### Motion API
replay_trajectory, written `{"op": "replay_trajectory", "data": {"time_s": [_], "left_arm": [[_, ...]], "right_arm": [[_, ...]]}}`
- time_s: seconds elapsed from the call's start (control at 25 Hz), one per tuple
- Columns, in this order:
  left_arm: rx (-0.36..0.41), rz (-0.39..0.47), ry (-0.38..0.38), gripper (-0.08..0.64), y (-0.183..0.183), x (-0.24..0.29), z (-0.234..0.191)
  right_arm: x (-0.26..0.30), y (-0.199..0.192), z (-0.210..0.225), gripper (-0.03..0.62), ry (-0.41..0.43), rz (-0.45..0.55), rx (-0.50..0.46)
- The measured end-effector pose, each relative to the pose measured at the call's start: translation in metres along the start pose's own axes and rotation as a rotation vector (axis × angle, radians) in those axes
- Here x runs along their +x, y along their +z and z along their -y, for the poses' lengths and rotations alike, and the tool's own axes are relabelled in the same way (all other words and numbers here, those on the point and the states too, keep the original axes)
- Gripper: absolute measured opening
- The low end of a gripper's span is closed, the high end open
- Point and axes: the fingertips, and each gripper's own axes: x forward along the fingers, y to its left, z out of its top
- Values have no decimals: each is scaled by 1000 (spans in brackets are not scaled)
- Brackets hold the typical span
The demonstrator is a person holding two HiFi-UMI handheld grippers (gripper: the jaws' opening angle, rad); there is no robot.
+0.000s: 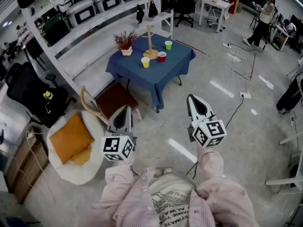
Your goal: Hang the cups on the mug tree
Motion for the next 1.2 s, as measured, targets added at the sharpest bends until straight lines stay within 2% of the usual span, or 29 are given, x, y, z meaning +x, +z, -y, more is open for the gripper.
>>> {"op": "replay_trajectory", "data": {"time_s": [0.28, 0.56, 0.64, 0.8, 0.96, 1.2], "left_arm": [[-11, -4, 8, -2, -3, 1, -2], [-25, -14, 11, -2, -8, 2, 0], [-27, -16, 15, -2, -9, 3, 0], [-32, -21, 19, -2, -11, 5, 3], [-34, -25, 21, -2, -14, 7, 10], [-43, -28, 31, -2, -26, 5, 25]], "right_arm": [[0, -2, 3, -3, -15, 11, -25], [0, -9, 15, 2, -40, 6, 12], [1, -12, 19, 85, -43, 6, 39], [1, -15, 27, 173, -42, 3, 66], [0, -19, 36, 216, -50, -5, 63], [-3, -28, 45, 233, -31, -10, 68]]}}
